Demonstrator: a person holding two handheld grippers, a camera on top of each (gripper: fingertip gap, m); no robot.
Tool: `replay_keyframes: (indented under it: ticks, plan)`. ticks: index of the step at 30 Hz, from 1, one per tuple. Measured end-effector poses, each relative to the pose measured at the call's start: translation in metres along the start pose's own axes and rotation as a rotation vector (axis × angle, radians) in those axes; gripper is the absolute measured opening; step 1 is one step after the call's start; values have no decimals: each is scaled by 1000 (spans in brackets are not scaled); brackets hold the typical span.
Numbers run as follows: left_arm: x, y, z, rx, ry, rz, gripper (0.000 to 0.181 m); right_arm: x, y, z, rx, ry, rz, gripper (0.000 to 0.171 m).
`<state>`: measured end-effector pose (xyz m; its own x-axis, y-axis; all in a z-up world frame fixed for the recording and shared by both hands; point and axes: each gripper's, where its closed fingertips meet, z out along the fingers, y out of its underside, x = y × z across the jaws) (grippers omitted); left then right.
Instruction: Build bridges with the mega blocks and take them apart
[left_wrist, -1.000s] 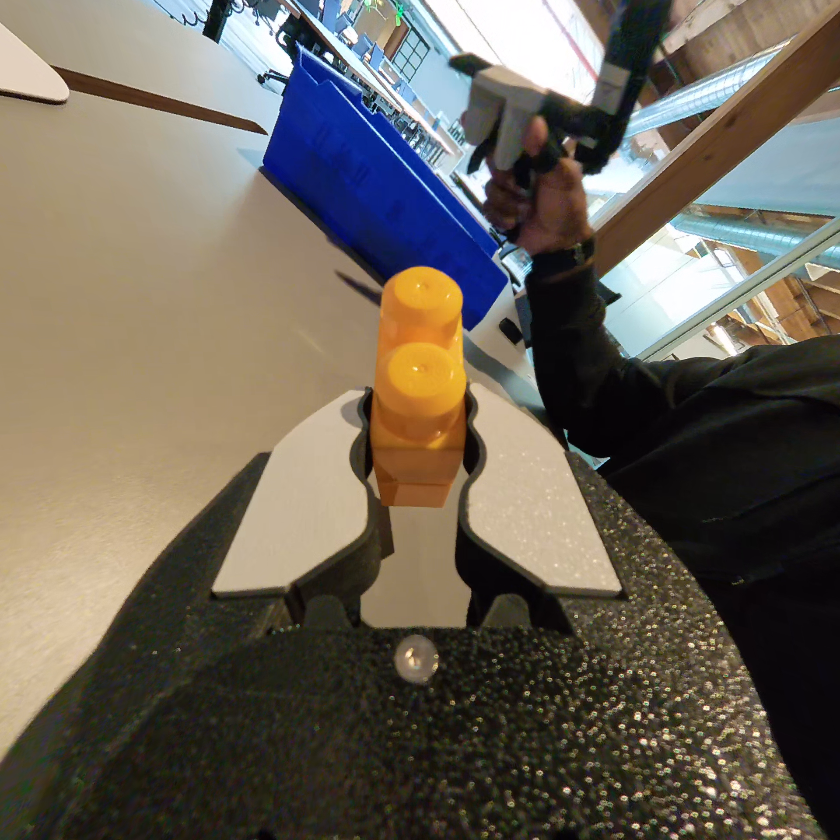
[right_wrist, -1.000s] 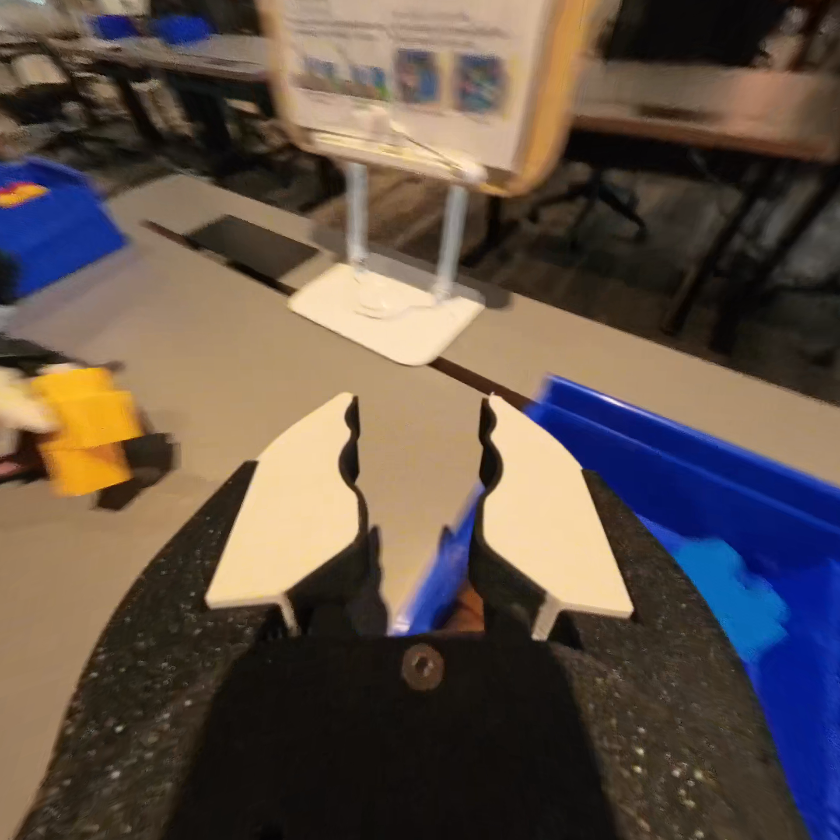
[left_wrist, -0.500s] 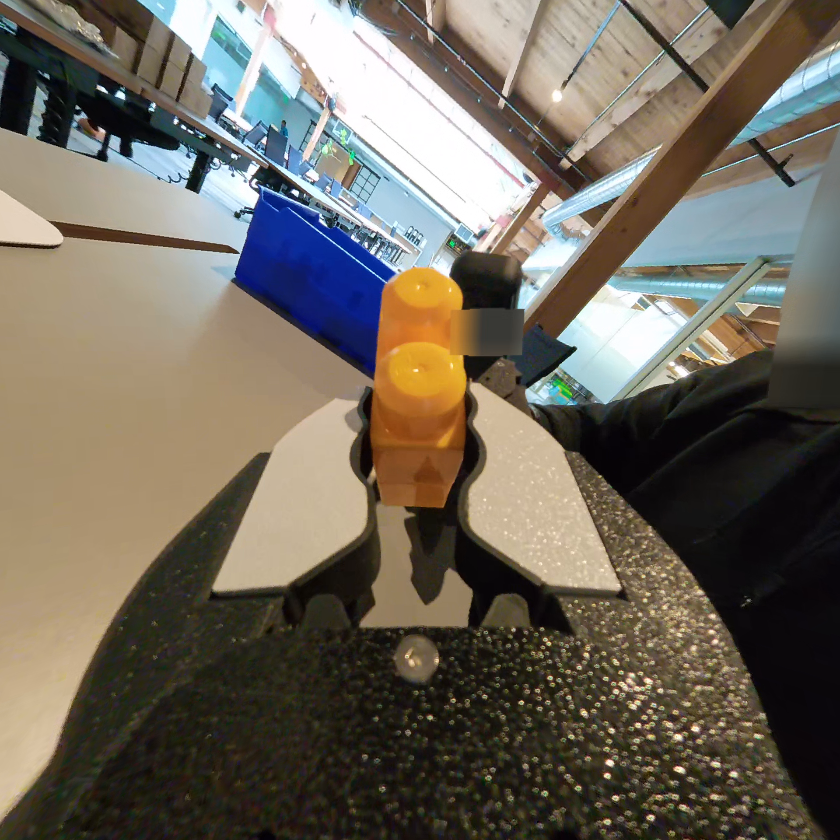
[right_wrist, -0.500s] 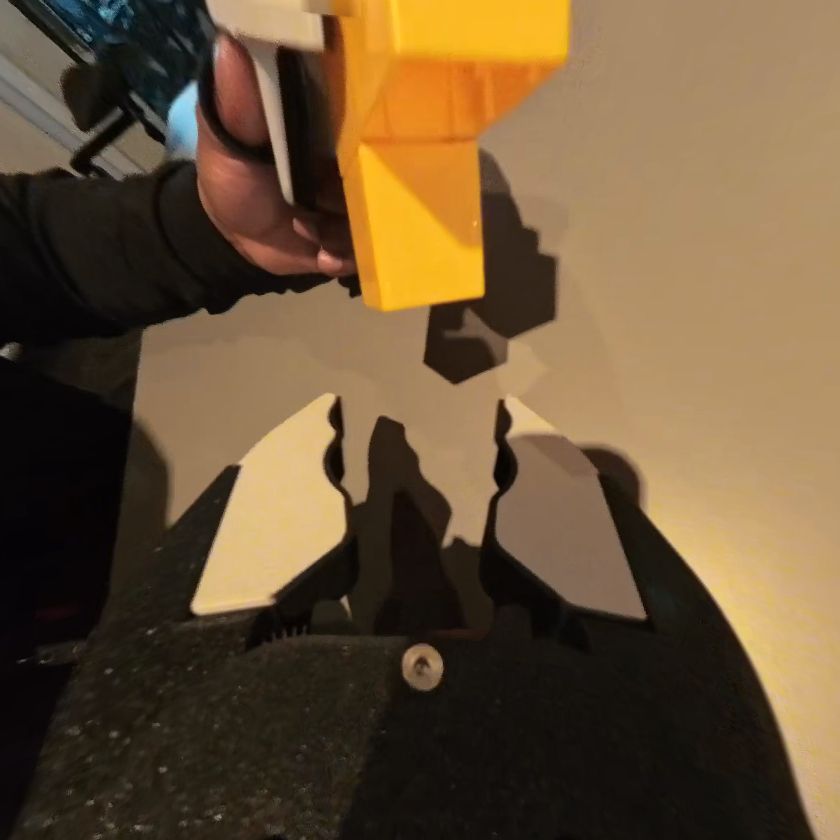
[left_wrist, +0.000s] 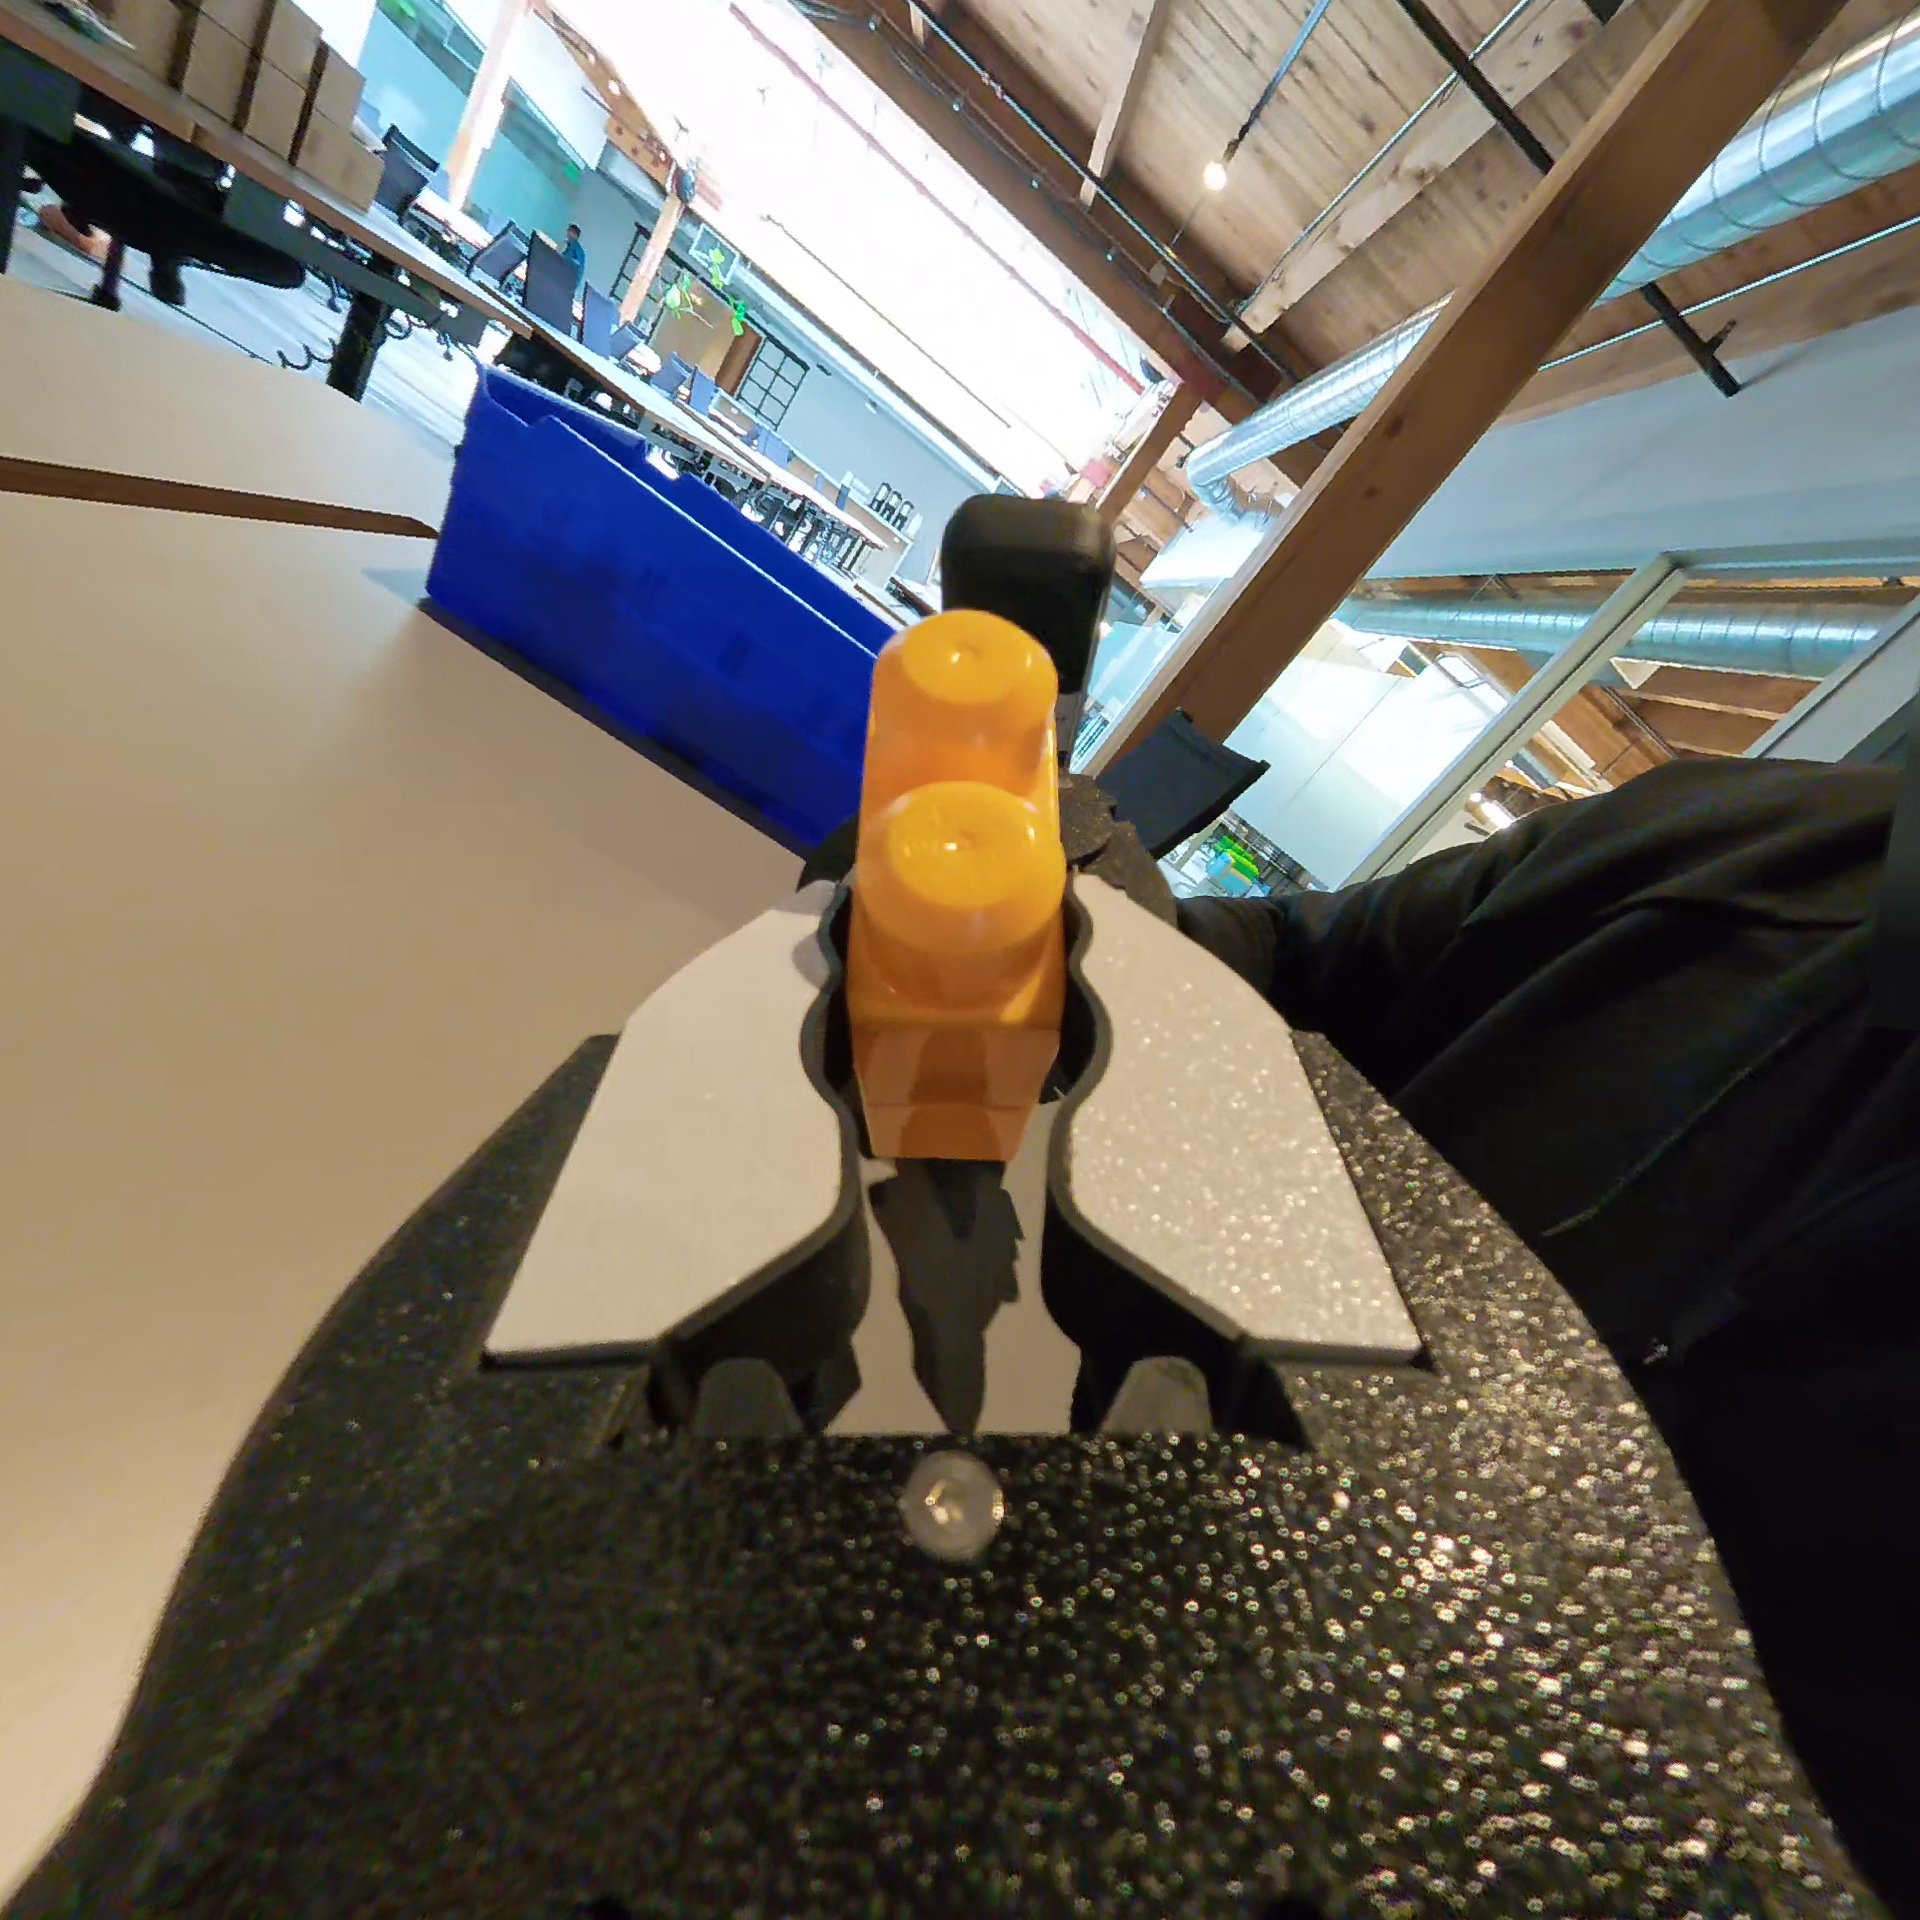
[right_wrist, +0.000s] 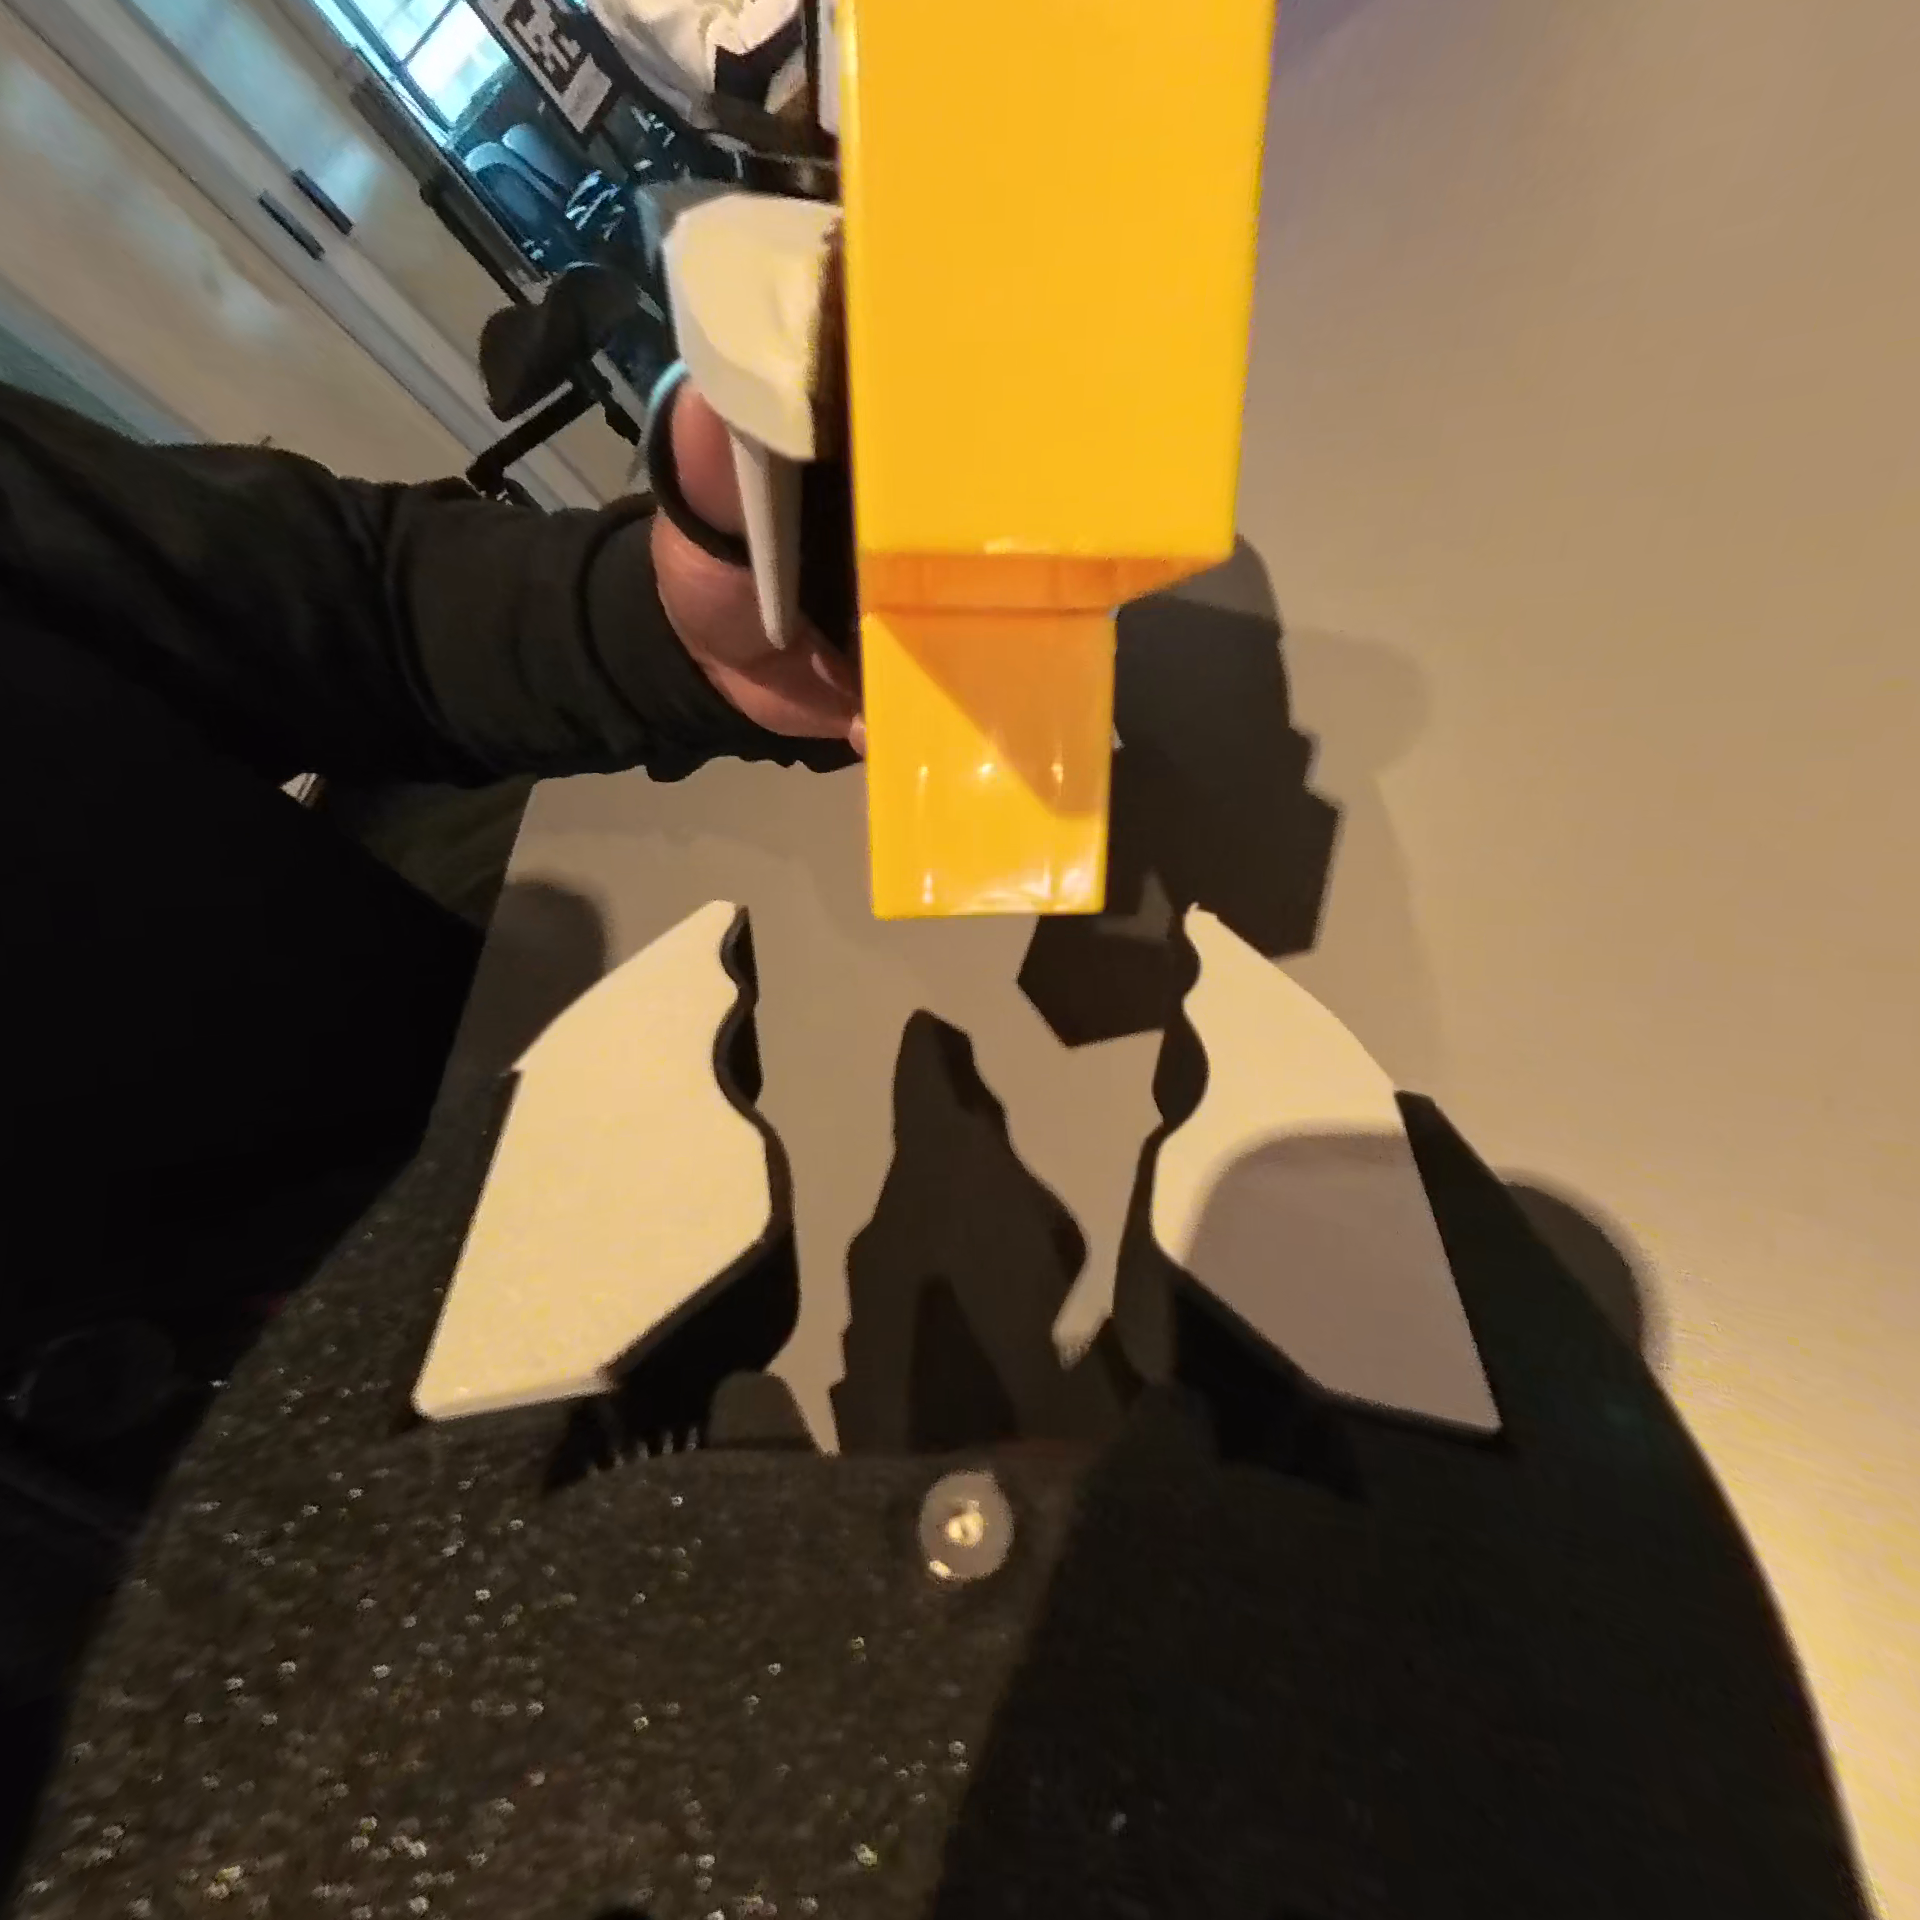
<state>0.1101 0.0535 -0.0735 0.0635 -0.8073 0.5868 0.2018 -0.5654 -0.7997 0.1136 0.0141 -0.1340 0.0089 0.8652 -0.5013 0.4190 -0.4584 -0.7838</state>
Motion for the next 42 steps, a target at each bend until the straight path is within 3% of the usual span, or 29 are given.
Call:
replay_keyframes:
  ticks: [6, 9, 10, 24, 28, 33, 37, 40, 42]
  plan:
    - [2, 8, 6, -59, 2, 10, 36, -3, -11, -1, 74, -20, -8, 63]
    - [3, 12, 8, -80, 7, 16, 36, -2, -12, -2, 87, -16, -6, 38]
    - [4, 11, 8, -74, 12, -3, 36, -2, -12, -2, 90, -17, -4, 37]
    - [3, 14, 5, -97, 70, -194, 36, 2, -5, -2, 24, 57, -155, 36]
    - [-3, -6, -9, 39, 130, -320, 36, 2, 0, -1, -16, 103, -268, 36]
    - [-5, -13, -16, 65, 113, -233, 36, 2, -5, -2, -7, 141, -300, 36]
    - [-5, -11, -16, 55, 112, -227, 36, -13, -43, -39, 40, 212, -373, 37]
    - [-4, -9, -14, 38, 110, -216, 36, -21, -82, -114, -5, 401, -558, 36]
    - [-4, -7, -13, 26, 108, -210, 36, -22, -86, -176, -71, 494, -594, 36]
